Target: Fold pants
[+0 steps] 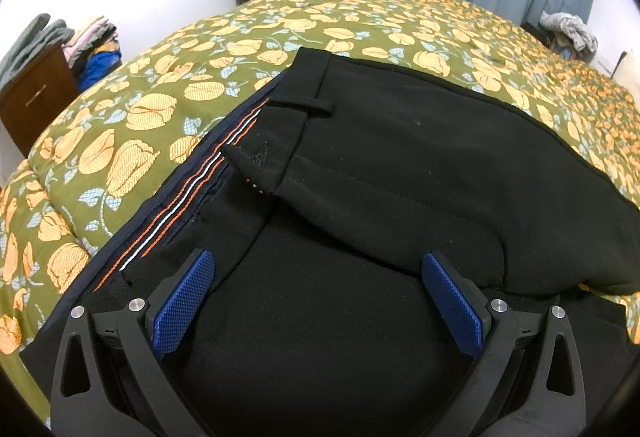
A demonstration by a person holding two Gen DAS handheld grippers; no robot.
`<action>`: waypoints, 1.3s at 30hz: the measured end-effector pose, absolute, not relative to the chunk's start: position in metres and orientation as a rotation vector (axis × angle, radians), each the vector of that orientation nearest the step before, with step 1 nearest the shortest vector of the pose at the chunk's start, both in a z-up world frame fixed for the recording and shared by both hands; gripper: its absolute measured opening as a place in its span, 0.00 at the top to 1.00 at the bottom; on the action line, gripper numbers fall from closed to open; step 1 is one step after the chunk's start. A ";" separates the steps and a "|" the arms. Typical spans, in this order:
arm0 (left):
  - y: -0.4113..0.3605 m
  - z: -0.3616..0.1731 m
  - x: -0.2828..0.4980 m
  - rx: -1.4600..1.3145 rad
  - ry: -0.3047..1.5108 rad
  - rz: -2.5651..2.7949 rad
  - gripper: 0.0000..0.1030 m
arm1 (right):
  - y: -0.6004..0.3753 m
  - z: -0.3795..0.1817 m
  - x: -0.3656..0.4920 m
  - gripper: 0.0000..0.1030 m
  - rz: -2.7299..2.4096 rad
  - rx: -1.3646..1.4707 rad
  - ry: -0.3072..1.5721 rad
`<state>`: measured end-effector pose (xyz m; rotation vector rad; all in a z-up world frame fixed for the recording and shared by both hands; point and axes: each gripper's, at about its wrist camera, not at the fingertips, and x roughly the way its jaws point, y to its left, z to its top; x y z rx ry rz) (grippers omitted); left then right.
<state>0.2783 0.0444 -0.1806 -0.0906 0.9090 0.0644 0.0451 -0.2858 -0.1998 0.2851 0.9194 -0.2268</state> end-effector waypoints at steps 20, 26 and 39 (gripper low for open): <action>0.044 -0.180 0.278 -0.091 0.909 0.064 0.00 | -0.286 -0.200 0.044 0.00 -0.225 0.284 0.918; 0.044 -0.180 0.278 -0.091 0.909 0.064 0.00 | -0.286 -0.200 0.044 0.00 -0.226 0.281 0.917; 0.044 -0.181 0.278 -0.092 0.909 0.064 0.00 | -0.285 -0.200 0.044 0.00 -0.227 0.281 0.916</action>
